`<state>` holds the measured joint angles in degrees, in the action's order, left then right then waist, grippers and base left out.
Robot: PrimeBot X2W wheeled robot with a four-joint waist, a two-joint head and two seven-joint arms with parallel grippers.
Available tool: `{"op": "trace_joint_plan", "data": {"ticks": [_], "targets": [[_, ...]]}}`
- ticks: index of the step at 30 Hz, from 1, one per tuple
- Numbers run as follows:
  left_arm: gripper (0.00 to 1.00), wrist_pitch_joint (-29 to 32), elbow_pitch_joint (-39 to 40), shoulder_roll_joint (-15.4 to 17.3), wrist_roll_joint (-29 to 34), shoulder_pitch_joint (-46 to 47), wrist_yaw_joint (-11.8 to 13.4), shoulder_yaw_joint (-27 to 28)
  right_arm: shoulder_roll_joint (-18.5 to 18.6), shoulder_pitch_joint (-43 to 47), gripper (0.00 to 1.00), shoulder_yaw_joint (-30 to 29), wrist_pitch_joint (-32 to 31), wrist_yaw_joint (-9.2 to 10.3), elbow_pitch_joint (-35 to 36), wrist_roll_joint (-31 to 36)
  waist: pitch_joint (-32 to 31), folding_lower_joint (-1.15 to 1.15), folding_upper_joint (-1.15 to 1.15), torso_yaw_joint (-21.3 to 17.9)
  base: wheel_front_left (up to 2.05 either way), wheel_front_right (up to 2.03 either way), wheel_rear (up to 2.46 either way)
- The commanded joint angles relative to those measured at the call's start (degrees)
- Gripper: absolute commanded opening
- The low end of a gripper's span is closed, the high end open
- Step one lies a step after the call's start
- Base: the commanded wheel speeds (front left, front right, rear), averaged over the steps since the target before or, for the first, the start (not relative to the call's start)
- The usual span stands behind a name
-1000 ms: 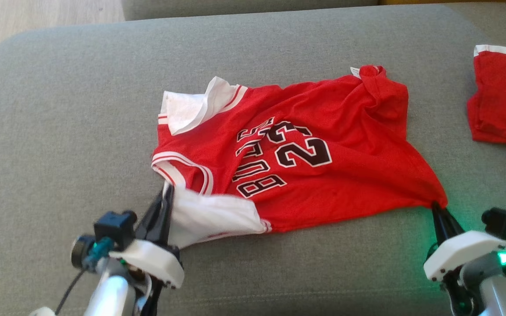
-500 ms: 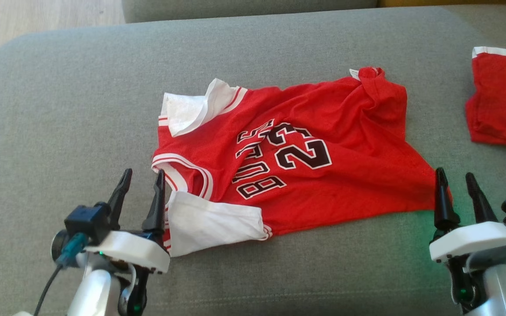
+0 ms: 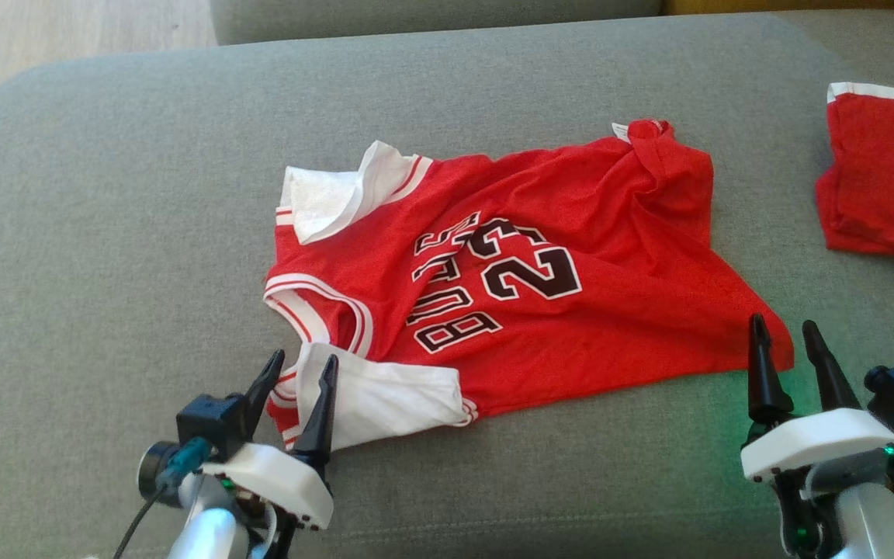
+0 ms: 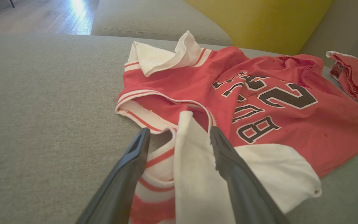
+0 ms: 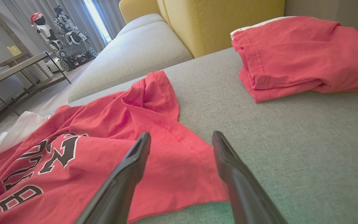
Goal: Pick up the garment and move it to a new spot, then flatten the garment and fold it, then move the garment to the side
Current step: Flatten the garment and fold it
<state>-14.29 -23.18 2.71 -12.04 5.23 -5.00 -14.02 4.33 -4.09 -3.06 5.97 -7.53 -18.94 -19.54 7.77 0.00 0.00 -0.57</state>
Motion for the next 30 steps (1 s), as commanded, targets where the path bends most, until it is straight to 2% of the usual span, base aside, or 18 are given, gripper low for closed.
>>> {"op": "trace_joint_plan", "data": {"ticks": [1,18,19,20,21,22,30], "targets": [[1.00,-0.71,0.82,0.18,0.51,2.99,0.47,1.62,0.08,-1.26,1.00,1.46,0.06,0.04,1.79,0.58,0.13,0.00,0.00,-0.20,0.00,0.00,0.00],[1.00,-0.71,0.61,0.18,1.04,4.49,0.23,0.85,-0.07,-1.75,1.00,1.36,0.52,0.04,0.38,0.69,0.77,0.00,0.00,-0.87,0.00,0.00,0.00],[0.86,-0.71,0.69,0.18,1.00,4.49,0.19,0.77,-0.09,-1.80,1.00,1.33,0.53,0.04,0.32,0.72,0.82,0.00,0.00,-0.80,0.00,0.00,0.00],[0.42,-0.71,0.69,0.18,0.94,4.52,0.11,0.66,-0.12,-1.87,1.00,1.31,0.53,0.04,0.27,0.75,0.87,0.00,0.00,-0.73,0.00,0.00,0.00],[0.17,-0.71,0.36,0.18,0.65,4.53,-0.03,0.49,-0.14,-1.94,1.00,1.30,0.54,0.04,0.21,0.76,0.93,0.00,0.00,-0.67,0.00,0.00,0.00],[0.00,-0.71,0.04,0.18,0.39,4.64,-0.15,0.33,-0.16,-2.02,1.00,1.28,0.56,0.04,0.15,0.77,0.98,0.00,0.00,-0.62,0.00,0.00,0.00],[0.00,-0.71,0.28,0.22,0.23,5.45,0.07,0.49,-0.26,-2.43,1.00,1.29,0.68,0.04,-0.07,0.78,1.18,0.00,0.00,-0.41,0.00,0.00,0.00]]}}
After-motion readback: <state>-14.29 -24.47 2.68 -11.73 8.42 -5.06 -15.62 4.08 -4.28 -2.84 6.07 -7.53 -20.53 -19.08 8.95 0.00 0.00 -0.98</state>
